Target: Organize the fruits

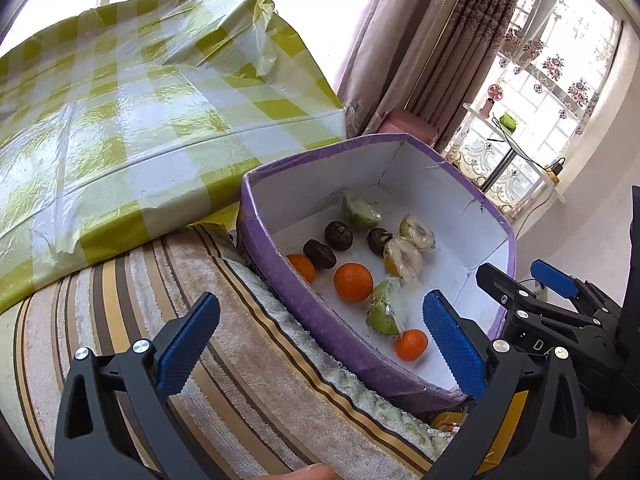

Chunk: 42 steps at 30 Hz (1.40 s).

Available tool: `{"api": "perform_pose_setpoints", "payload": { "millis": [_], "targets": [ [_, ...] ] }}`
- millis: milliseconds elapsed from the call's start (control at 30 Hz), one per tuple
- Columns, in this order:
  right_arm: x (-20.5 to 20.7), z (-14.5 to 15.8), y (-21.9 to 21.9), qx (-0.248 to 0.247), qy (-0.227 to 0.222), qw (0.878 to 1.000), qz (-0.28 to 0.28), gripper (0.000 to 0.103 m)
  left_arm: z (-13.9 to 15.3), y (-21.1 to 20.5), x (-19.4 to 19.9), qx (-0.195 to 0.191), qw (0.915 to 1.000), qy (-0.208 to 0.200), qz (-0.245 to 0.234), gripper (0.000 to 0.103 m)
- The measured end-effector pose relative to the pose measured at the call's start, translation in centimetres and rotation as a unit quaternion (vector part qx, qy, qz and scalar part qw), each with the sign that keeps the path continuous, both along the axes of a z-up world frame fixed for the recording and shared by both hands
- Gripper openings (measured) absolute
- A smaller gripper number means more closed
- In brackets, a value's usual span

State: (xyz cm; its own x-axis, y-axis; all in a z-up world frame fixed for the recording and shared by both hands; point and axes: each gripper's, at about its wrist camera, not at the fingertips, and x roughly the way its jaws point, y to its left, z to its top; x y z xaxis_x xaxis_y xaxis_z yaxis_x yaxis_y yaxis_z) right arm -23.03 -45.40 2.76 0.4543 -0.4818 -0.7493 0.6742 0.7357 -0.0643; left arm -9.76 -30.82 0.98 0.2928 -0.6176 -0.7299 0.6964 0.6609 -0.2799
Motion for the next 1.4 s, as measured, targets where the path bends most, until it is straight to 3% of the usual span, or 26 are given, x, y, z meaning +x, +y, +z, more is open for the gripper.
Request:
{"api": "perform_pose_setpoints", "payload": {
  "millis": [1400],
  "targets": [
    [0.03,-0.10,-0.22,-0.001,0.001,1.000,0.001,0.089,-0.05,0.14,0.18,-0.001,1.0000,0.004,-0.001,0.099]
  ]
}}
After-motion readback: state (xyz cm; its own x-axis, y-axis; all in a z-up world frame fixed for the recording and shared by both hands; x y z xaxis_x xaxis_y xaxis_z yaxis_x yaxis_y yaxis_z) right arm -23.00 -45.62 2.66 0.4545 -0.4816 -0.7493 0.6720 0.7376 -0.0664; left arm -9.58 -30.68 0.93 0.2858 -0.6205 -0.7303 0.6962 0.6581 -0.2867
